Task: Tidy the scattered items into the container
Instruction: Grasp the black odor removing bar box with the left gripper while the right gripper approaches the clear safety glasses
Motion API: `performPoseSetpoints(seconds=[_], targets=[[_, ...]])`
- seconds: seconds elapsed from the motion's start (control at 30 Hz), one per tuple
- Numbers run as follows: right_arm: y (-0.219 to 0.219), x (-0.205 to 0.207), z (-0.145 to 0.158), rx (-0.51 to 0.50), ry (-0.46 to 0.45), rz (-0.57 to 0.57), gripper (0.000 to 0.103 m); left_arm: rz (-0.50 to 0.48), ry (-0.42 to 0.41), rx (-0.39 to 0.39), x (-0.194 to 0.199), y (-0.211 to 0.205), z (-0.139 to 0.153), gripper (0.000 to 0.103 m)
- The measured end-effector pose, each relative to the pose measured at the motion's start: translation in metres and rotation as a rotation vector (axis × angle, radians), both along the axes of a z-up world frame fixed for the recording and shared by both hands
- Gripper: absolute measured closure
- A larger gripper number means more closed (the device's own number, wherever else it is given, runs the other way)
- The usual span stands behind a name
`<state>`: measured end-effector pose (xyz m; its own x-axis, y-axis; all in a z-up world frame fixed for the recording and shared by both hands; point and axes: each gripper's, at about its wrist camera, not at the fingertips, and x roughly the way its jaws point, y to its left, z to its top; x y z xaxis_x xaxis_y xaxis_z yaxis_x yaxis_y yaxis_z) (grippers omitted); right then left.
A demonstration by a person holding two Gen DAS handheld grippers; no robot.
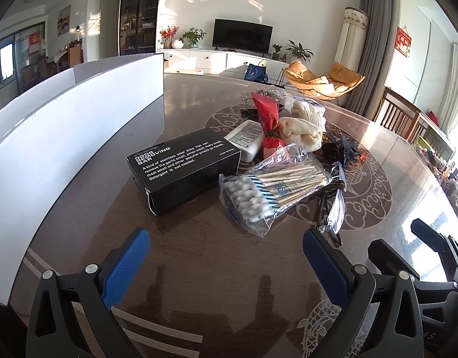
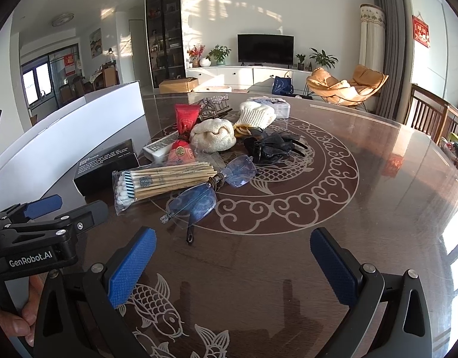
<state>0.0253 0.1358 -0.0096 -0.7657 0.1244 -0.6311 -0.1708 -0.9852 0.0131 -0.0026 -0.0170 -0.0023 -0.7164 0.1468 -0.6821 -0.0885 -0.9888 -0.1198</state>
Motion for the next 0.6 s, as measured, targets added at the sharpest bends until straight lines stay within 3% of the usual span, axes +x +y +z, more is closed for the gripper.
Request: performPoseSetpoints(seconds=[0.3, 0.43, 0.6], targets=[[-0.003, -0.003, -0.002, 0.008, -0.02, 0.024, 0.0, 0.016, -0.055, 0.046, -0.004, -0.029, 0.006, 0.0], [-0.007, -0.004, -0.003, -0.009, -0.033, 0.102, 0.0, -0.009, -0.021, -0.014, 0.0, -0.028, 0.015, 0.0], [-0.022, -0.024, -0.015, 0.028, -0.156, 0.18, 0.0, -0.027, 0.016, -0.064, 0.005, -0.029, 0.024, 0.0]])
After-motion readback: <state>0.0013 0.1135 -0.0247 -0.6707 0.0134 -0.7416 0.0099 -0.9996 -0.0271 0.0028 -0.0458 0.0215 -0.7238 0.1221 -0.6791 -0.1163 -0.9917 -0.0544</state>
